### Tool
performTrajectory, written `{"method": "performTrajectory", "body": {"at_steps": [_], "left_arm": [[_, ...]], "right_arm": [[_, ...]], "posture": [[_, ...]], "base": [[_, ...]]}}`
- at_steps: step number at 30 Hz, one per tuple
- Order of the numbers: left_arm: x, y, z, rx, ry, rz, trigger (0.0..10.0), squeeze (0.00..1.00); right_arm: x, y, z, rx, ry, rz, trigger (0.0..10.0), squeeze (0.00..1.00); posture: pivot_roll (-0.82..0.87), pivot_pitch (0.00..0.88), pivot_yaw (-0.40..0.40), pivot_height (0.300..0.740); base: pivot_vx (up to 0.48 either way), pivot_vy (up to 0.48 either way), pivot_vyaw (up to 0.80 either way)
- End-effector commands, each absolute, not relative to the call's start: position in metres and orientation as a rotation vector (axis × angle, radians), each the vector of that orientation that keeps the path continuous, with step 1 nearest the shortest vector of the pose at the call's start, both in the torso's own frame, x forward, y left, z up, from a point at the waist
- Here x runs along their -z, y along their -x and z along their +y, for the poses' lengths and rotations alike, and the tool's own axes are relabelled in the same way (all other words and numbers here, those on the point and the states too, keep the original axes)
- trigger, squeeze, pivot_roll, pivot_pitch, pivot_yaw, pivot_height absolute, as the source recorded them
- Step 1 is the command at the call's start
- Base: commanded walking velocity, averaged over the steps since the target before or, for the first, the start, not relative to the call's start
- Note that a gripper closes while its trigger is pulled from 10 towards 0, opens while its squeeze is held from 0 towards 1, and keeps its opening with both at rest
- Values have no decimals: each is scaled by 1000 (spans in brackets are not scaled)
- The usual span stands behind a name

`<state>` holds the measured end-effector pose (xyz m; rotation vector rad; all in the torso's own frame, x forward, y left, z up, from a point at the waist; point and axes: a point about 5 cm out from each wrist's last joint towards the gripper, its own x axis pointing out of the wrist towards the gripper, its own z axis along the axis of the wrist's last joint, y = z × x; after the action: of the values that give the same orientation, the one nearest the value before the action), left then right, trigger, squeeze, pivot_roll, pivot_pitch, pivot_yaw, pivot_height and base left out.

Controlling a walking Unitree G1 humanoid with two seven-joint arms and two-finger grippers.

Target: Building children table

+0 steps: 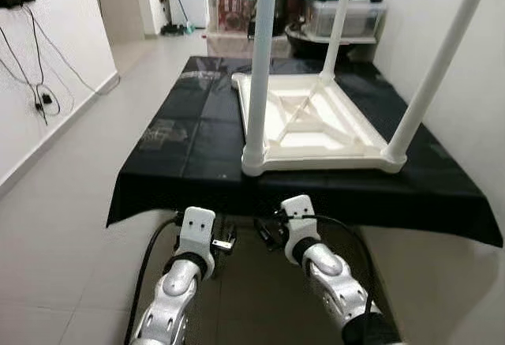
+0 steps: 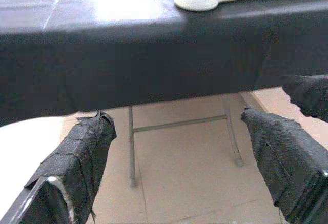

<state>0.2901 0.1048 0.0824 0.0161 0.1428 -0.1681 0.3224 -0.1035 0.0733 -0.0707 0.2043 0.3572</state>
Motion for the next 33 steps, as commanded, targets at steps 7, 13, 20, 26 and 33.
{"method": "performTrajectory", "body": {"at_steps": [7, 13, 20, 26, 33], "left_arm": [[-75, -286, 104, 173, -27, 163, 10000, 0], [-78, -285, 104, 172, -30, 149, 10000, 0], [-94, -289, 110, 123, -42, 76, 10000, 0], [-114, -291, 118, 60, -56, -5, 10000, 0], [-127, -296, 128, 18, -70, -54, 10000, 0]], "right_arm": [[-70, -320, -103, -363, 81, 206, 10000, 0], [-72, -320, -105, -345, 84, 184, 10000, 0], [-84, -320, -105, -331, 60, 123, 10000, 0], [-94, -318, -99, -349, 16, 79, 10000, 0], [-112, -321, -92, -384, 24, 3, 10000, 0]], "posture": [[71, 0, -61, 740], [70, 0, -62, 740], [65, 0, -55, 740], [72, 0, -56, 740], [76, 0, -58, 740]], "base": [[-169, 0, 0], [0, 0, 0], [0, 0, 0], [0, 0, 0], [0, 0, 0]]}}
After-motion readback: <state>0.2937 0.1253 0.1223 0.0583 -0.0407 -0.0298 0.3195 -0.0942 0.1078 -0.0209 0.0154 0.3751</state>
